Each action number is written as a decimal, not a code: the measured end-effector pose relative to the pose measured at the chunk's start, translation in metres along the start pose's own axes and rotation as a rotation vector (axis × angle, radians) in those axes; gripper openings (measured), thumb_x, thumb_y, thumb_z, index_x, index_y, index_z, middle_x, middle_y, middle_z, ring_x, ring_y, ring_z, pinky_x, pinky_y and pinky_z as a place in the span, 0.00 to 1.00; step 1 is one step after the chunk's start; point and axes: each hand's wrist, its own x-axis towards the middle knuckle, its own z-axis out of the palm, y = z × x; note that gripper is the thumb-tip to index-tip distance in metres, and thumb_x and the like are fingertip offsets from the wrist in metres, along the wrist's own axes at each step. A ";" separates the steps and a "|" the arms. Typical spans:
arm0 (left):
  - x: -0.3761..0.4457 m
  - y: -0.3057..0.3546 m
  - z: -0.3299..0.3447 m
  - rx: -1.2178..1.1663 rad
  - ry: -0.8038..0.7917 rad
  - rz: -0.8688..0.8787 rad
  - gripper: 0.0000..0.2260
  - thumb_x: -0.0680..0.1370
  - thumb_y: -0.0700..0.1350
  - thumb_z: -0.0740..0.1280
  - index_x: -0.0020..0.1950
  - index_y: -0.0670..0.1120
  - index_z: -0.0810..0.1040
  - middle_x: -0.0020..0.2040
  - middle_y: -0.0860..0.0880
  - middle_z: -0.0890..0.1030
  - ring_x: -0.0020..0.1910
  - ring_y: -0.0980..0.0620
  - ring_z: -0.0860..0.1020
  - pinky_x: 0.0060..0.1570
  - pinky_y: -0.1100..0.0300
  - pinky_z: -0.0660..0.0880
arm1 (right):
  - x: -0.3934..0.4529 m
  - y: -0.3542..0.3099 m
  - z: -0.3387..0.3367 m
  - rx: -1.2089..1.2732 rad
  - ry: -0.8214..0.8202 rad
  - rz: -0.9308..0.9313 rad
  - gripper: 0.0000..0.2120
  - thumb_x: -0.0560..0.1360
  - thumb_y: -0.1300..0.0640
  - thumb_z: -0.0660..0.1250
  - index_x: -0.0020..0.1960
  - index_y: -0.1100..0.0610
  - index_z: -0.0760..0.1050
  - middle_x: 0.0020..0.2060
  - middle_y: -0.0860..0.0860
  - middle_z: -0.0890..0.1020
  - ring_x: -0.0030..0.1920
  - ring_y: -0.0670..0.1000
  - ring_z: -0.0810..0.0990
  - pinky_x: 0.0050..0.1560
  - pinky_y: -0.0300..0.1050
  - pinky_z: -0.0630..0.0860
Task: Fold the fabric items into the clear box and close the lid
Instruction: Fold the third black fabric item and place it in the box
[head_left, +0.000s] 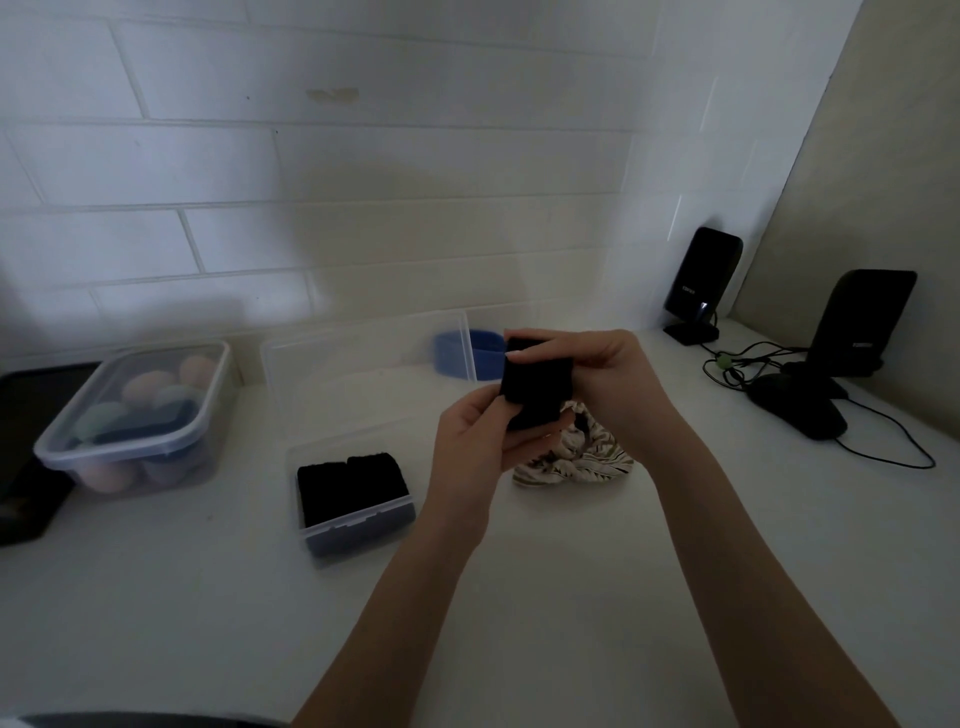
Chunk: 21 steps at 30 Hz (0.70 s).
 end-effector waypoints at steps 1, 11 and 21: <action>0.000 0.000 0.000 0.004 -0.008 0.003 0.11 0.80 0.40 0.57 0.50 0.45 0.80 0.42 0.48 0.86 0.42 0.47 0.84 0.42 0.61 0.81 | 0.001 0.001 0.001 -0.019 0.004 -0.006 0.17 0.70 0.79 0.58 0.49 0.67 0.81 0.51 0.52 0.83 0.52 0.44 0.83 0.50 0.34 0.78; 0.002 -0.002 0.001 0.059 -0.024 0.023 0.07 0.78 0.39 0.62 0.52 0.43 0.78 0.44 0.46 0.85 0.42 0.47 0.84 0.41 0.62 0.80 | -0.001 0.000 -0.001 -0.113 -0.027 -0.014 0.27 0.66 0.82 0.55 0.48 0.57 0.83 0.54 0.48 0.81 0.58 0.42 0.79 0.56 0.34 0.76; 0.004 0.008 -0.025 0.572 0.127 0.167 0.13 0.75 0.38 0.62 0.56 0.49 0.65 0.43 0.44 0.78 0.33 0.53 0.73 0.31 0.62 0.72 | -0.002 -0.002 0.006 0.107 -0.140 0.248 0.11 0.77 0.65 0.59 0.49 0.56 0.79 0.48 0.52 0.83 0.49 0.50 0.82 0.48 0.47 0.80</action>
